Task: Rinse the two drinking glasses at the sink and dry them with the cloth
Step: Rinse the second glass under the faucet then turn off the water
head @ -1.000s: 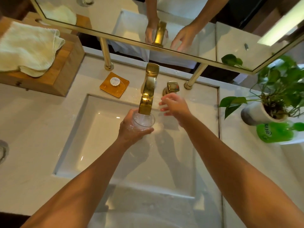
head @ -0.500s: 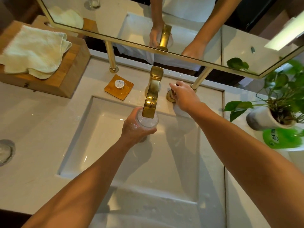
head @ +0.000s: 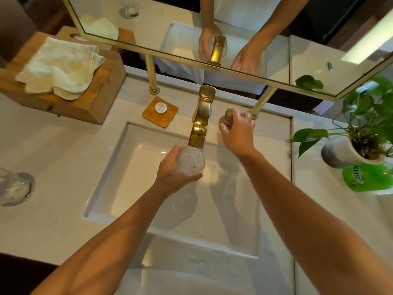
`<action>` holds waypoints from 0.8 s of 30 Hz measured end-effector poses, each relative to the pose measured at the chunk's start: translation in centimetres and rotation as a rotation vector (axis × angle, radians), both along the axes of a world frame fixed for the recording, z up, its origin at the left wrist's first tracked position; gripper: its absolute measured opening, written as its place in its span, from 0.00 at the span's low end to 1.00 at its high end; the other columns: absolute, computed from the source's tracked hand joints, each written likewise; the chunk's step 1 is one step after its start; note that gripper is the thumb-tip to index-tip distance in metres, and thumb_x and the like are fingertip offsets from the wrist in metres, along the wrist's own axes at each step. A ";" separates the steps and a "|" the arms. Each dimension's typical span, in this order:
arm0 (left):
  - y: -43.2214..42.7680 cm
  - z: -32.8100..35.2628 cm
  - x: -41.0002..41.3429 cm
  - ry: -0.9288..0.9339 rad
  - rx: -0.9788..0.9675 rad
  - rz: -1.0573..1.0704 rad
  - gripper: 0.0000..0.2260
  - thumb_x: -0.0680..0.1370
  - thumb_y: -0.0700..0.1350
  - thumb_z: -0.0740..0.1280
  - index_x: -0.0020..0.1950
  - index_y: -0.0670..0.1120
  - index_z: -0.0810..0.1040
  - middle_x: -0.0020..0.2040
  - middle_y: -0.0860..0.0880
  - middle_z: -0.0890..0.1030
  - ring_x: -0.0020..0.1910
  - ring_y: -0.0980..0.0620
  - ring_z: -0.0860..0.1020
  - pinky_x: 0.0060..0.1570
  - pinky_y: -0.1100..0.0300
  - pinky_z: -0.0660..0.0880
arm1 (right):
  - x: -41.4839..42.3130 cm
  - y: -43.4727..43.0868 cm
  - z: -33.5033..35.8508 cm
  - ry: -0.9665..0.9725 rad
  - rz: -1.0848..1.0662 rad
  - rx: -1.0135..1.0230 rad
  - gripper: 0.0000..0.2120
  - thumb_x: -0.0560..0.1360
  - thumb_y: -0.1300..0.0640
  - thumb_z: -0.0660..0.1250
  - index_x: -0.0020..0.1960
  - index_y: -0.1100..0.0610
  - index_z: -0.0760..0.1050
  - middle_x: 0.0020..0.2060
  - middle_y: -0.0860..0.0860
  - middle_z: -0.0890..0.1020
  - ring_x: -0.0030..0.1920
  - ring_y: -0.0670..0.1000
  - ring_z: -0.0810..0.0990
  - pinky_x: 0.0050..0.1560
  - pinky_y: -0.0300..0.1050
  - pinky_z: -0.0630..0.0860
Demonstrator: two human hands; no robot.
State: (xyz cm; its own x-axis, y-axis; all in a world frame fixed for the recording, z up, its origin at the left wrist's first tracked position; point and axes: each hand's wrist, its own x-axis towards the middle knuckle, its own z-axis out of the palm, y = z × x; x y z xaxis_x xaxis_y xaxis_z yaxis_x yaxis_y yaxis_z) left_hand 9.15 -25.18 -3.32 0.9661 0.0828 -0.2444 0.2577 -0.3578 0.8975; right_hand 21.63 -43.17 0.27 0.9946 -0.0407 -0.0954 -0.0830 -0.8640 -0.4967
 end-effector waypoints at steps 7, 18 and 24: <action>-0.9 2.9 -2.8 -0.103 0.172 -0.157 0.32 0.60 0.55 0.82 0.61 0.57 0.73 0.53 0.56 0.77 0.51 0.58 0.77 0.49 0.57 0.81 | -10.6 1.1 -3.6 0.919 -0.346 1.503 0.24 0.85 0.48 0.52 0.66 0.66 0.74 0.58 0.63 0.81 0.60 0.60 0.80 0.59 0.55 0.77; -1.5 9.9 -3.0 -0.274 0.904 -0.679 0.35 0.65 0.61 0.77 0.68 0.58 0.67 0.60 0.52 0.72 0.60 0.50 0.69 0.50 0.56 0.75 | -14.2 2.4 -2.4 0.800 -0.501 1.832 0.16 0.84 0.51 0.58 0.58 0.61 0.79 0.46 0.60 0.84 0.47 0.57 0.85 0.47 0.52 0.82; -4.2 12.9 -2.3 -0.378 1.339 -0.941 0.33 0.69 0.55 0.77 0.71 0.53 0.68 0.65 0.45 0.72 0.63 0.44 0.70 0.56 0.51 0.75 | -14.4 3.2 -1.3 0.744 -0.484 1.691 0.13 0.83 0.61 0.54 0.53 0.59 0.78 0.42 0.53 0.86 0.45 0.51 0.84 0.52 0.48 0.77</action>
State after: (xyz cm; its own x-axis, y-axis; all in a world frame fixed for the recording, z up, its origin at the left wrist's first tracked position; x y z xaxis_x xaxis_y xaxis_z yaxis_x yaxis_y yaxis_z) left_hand 6.90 -29.38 9.58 0.7813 -0.5747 -0.2436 -0.6194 -0.7620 -0.1889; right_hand 7.28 -39.98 -1.07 0.6730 0.3171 -0.6683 -0.6970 0.5742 -0.4295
